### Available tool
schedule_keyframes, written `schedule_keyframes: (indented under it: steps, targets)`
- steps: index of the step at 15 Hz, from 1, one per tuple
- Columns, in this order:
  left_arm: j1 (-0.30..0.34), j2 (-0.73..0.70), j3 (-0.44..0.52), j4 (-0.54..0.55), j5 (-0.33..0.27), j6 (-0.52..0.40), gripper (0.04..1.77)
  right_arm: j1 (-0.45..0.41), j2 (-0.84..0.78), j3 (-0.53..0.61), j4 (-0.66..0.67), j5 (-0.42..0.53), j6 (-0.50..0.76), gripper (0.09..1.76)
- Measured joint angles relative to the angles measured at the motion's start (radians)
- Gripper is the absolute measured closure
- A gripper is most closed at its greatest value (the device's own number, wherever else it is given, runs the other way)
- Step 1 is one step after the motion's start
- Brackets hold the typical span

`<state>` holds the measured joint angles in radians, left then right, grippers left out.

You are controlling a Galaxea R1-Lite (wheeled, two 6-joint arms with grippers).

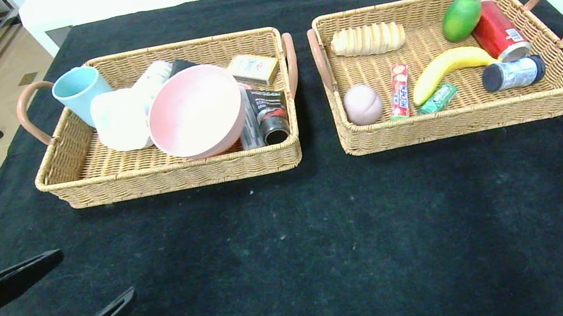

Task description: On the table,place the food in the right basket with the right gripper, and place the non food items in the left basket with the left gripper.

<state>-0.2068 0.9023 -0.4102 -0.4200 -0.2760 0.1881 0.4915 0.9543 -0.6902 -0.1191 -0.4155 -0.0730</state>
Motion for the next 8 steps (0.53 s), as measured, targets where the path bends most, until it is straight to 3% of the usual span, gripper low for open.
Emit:
schedule_keyframes:
  steps: [4, 8]
  targets:
    - [0.044, -0.187, -0.008, 0.138, 0.007, -0.002, 0.09, -0.027, -0.182, 0.027, 0.165, 0.001, 0.001, 0.15]
    - [0.063, -0.324, -0.031, 0.24, 0.043, 0.001, 0.09, -0.141, -0.31, 0.037, 0.214, 0.001, -0.008, 0.15]
